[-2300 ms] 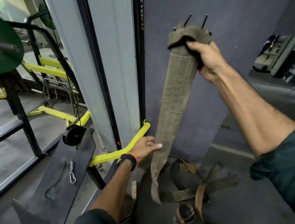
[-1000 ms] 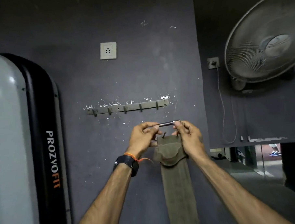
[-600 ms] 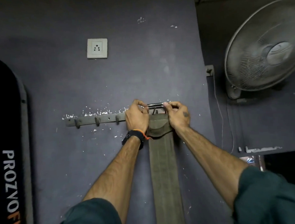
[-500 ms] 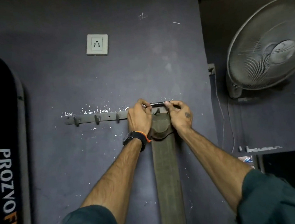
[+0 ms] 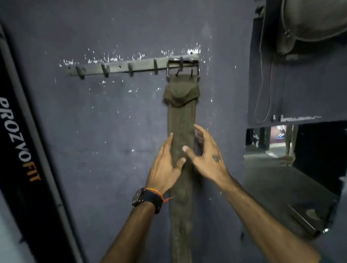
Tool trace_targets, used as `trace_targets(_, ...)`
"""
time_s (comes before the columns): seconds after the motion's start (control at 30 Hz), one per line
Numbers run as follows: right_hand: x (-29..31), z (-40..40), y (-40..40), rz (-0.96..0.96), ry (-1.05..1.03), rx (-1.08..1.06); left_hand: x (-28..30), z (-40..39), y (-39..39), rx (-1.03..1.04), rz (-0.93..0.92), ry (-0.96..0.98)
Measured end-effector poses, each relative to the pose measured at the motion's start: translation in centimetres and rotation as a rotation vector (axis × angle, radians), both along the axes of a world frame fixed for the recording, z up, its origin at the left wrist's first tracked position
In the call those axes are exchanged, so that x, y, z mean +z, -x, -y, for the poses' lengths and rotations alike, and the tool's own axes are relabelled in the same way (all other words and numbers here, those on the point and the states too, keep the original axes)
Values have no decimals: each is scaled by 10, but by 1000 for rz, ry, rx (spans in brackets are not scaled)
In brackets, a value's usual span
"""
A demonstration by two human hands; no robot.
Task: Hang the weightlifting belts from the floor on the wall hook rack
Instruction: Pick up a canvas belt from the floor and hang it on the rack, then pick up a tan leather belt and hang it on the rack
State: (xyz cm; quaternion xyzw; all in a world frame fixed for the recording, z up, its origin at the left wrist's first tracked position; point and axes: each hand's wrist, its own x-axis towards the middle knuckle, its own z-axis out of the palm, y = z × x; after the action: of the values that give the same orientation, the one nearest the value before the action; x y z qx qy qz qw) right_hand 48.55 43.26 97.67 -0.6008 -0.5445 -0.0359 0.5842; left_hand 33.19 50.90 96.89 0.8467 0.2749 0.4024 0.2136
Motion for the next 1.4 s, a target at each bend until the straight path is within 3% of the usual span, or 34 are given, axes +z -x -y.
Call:
trace_targets(0.23, -188, 139, 51, -35, 314, 196, -189, 144, 68, 32, 11, 380)
trace_targets(0.37, -305, 231, 66, -74, 588, 312, -317, 242, 115, 170, -70, 617)
trace_targets(0.53, -425, 343, 89, -93, 938, 467, -422, 362, 160, 279, -71, 894)
trace_targets(0.77, -548, 429, 130, -217, 1205, 475, -532, 454, 200, 313, -200, 1036)
trace_targets(0.97, -719, 476, 148, -256, 1339, 403, -692, 481, 212, 309, -202, 1151)
trace_targets(1.2, -985, 500, 148, 16, 1527, 486, -942, 500, 210, 456, -109, 1207)
trace_targets(1.3, -1114, 508, 138, 261, 1569, 520, -1066, 521, 204, 493, -93, 1242)
trace_targets(1.4, -1204, 502, 142, 540, 1547, 583, -1162, 546, 201, 482, -120, 1251)
